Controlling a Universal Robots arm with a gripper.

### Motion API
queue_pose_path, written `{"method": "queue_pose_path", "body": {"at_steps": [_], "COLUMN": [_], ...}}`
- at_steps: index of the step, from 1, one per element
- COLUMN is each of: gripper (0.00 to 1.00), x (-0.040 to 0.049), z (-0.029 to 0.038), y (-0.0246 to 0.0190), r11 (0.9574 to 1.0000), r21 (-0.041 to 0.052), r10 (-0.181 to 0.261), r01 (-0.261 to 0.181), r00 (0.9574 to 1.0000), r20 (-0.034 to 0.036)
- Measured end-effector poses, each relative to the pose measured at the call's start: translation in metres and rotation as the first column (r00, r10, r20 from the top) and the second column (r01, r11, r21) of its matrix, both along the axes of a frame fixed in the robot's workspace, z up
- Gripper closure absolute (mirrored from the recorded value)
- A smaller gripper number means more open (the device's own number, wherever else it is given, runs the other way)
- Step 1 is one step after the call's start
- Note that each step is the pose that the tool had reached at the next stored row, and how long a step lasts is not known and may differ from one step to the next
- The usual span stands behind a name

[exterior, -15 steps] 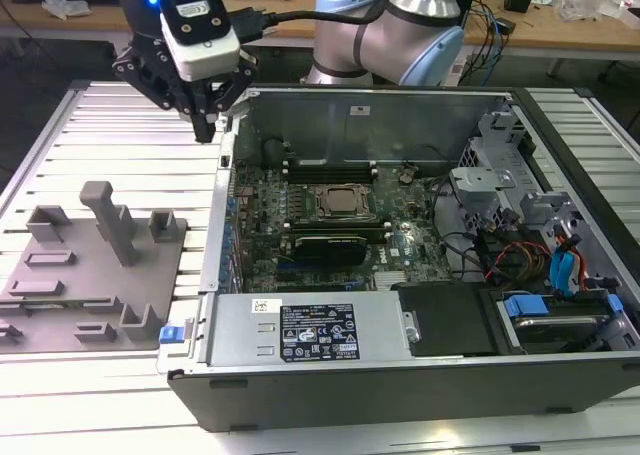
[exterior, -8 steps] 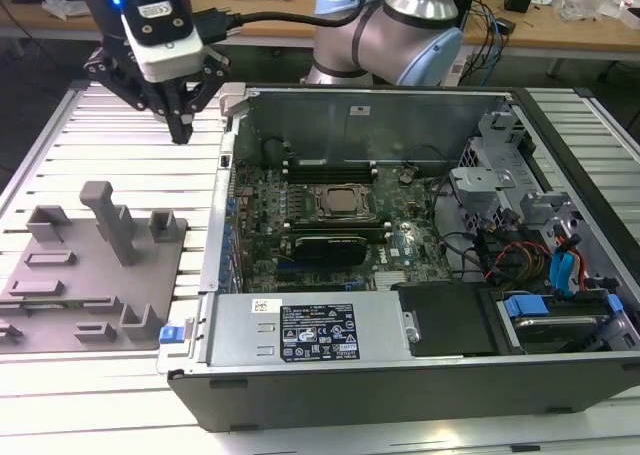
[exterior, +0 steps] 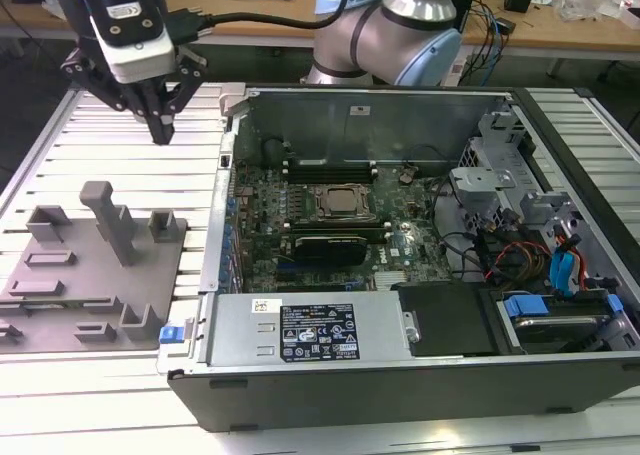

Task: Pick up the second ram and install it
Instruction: 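Reach for the second ram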

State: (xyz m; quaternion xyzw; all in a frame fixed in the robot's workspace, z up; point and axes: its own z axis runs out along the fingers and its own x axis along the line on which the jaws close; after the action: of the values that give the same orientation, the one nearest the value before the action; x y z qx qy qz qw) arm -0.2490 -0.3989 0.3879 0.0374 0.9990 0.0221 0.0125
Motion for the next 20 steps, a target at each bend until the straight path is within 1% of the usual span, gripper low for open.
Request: {"method": "queue_pose_path", "body": {"at_steps": [2,4,5,6,7,11,13,14,16,17,19,20], "gripper": [0.89,0.89,0.89,0.89,0.89,0.89,0.89,0.89,0.89,0.89,0.89,0.89], "x": [-0.0085,-0.0137,-0.0182,-0.0258,-0.0311,-0.0449,-0.0538,-0.0615,-0.0687,-0.0747,-0.0822,-0.0890], "z": [-0.0006,-0.0010,-0.0013,-0.0017,-0.0019,-0.0023,-0.0027,-0.0029,-0.0031,-0.0033,-0.0036,-0.0040], "y": [0.0000,0.0000,0.0000,0.0000,0.0000,0.0000,0.0000,0.0000,0.0000,0.0000,-0.0001,-0.0014], "r11": [1.0000,1.0000,1.0000,1.0000,1.0000,1.0000,1.0000,1.0000,1.0000,1.0000,1.0000,1.0000], "r21": [0.0000,-0.0001,0.0000,0.0000,0.0000,-0.0001,0.0000,-0.0001,-0.0001,0.0000,-0.0001,0.0000], "r10": [0.000,0.000,0.000,0.000,0.000,0.000,0.000,0.000,0.000,0.000,0.000,0.000], "r01": [0.000,0.000,0.000,0.000,0.000,0.000,0.000,0.000,0.000,0.000,0.000,0.000], "r00": [1.0000,1.0000,1.0000,1.0000,1.0000,1.0000,1.0000,1.0000,1.0000,1.0000,1.0000,1.0000], "r20": [0.0000,0.0000,0.0000,0.0001,0.0000,-0.0001,0.0000,0.0000,0.0000,0.0001,-0.0001,-0.0001]}}
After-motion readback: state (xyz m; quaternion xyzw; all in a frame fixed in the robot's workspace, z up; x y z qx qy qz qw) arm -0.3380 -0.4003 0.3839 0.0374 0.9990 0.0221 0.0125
